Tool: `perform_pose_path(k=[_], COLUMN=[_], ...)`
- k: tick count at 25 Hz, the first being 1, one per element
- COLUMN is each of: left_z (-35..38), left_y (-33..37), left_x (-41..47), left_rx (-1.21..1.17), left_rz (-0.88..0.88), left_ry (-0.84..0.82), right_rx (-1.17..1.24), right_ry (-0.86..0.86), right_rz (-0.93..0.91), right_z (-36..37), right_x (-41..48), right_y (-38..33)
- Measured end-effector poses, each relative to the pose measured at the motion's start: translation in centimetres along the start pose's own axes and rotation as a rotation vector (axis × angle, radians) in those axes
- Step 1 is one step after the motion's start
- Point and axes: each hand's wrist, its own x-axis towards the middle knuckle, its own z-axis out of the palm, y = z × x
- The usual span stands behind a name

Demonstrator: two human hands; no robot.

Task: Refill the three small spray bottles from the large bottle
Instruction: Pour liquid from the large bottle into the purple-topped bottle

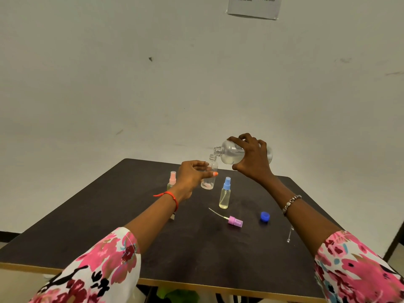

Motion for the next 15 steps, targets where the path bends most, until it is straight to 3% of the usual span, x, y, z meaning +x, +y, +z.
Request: perform_pose_path(k=[15], left_z=[-0.01], left_y=[-0.17], left_x=[-0.43], left_rx=[-0.001], left_rz=[-0.016], left_ry=[0.001], right_rx=[-0.003], right_ry=[0.006], right_rz=[0.003], right_z=[-0.23], right_x=[-0.52], right_y=[-0.29])
